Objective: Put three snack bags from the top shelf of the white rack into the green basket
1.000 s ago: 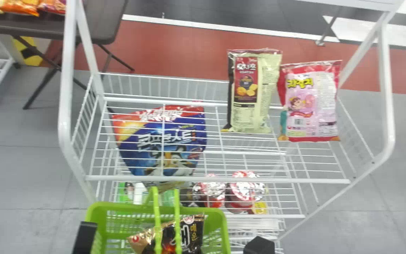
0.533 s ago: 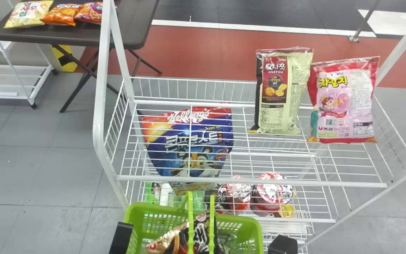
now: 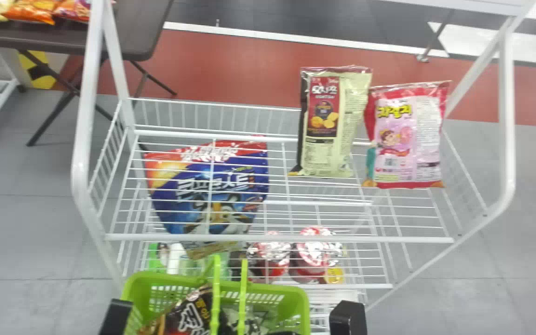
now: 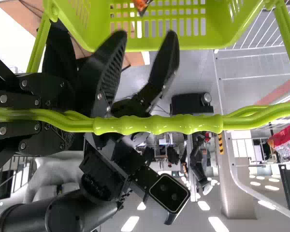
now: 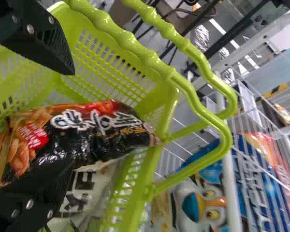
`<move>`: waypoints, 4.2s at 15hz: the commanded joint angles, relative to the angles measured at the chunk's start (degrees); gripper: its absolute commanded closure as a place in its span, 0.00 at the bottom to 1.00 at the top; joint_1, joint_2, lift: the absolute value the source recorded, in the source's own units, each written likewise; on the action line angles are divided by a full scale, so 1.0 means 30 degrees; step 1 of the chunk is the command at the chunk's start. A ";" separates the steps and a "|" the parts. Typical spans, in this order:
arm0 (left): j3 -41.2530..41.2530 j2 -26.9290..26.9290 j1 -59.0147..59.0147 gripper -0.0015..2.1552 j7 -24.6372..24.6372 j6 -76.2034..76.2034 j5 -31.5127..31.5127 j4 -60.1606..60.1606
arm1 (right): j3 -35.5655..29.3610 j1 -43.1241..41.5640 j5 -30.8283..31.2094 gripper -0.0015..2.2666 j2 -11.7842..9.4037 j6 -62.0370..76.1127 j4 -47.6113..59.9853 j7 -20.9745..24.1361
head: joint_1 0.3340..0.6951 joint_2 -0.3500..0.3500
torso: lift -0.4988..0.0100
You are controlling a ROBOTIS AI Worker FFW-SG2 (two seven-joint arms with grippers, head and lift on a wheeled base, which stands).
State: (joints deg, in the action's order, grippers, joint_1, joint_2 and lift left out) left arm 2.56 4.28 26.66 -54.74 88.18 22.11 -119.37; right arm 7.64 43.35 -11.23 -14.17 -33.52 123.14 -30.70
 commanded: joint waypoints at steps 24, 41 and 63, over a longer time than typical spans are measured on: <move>-0.0092 0.0157 -0.0156 1.00 -0.0209 0.0008 0.0190 0.0153 | -0.6474 -0.9674 0.2131 0.03 0.2644 0.6908 -0.5013 0.7510 | 1.00 0.00 | 0.98; -0.0150 0.0216 -0.0156 1.00 -0.0180 0.0008 0.0073 0.0123 | -0.7733 -1.2077 0.3830 0.89 0.3757 0.0170 -0.4954 0.8858 | 1.00 0.00 | 0.98; -0.1469 0.0069 0.0752 1.00 -0.0239 0.0616 0.0776 -0.1810 | -1.0194 0.0257 -0.6922 0.89 0.4402 -1.0846 0.8698 0.2032 | 1.00 0.00 | 0.98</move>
State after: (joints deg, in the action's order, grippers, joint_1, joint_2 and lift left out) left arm -1.91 4.54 28.75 -55.51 89.96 24.40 -124.46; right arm -21.83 43.33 -29.81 -0.97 -59.26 148.76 -23.63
